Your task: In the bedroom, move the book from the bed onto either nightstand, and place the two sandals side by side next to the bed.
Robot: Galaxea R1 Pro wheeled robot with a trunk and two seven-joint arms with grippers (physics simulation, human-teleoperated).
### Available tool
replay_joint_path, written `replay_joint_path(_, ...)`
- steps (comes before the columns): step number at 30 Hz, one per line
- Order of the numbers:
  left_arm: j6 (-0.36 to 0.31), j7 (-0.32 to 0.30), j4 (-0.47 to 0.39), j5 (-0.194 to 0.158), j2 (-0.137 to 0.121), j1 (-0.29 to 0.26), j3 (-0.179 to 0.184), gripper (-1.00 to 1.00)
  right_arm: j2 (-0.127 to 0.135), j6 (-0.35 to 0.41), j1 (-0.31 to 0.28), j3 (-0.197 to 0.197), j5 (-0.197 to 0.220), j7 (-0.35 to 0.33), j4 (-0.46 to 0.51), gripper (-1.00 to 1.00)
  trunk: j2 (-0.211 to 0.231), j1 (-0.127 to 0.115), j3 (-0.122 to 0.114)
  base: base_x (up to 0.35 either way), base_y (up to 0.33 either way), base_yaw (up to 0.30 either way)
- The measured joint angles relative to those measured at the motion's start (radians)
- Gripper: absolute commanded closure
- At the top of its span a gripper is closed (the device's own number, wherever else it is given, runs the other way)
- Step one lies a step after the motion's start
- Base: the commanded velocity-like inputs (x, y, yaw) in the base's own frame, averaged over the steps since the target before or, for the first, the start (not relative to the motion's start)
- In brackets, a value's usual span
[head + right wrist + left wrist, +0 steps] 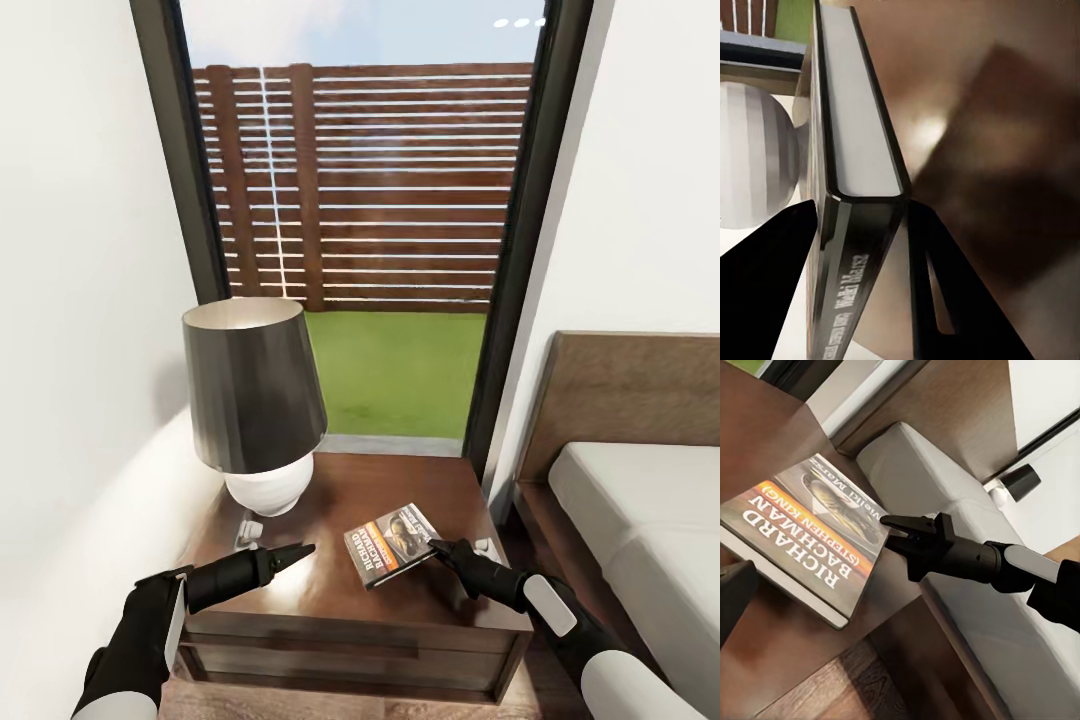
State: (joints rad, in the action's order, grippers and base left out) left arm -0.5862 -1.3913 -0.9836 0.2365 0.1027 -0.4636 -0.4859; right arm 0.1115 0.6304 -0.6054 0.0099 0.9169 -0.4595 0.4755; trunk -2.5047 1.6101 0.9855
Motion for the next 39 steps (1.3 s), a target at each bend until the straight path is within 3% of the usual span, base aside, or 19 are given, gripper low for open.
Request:
replay_joint_path(35, -0.001, -0.003, 0.0, -0.001, 0.0, 0.0, -0.001, -1.0, 0.0, 0.0, 0.0, 0.0, 0.0, 0.0, 0.0, 1.0, 0.0, 0.0, 0.0, 0.1, 0.0, 0.0)
replay_joint_path(39, 0.0, -0.003, 0.0, -0.001, 0.0, 0.0, 0.0, -1.0, 0.0, 0.0, 0.0, 0.0, -0.001, 0.0, 0.0, 1.0, -0.001, 0.002, 0.015, 0.0, 0.0, 0.0)
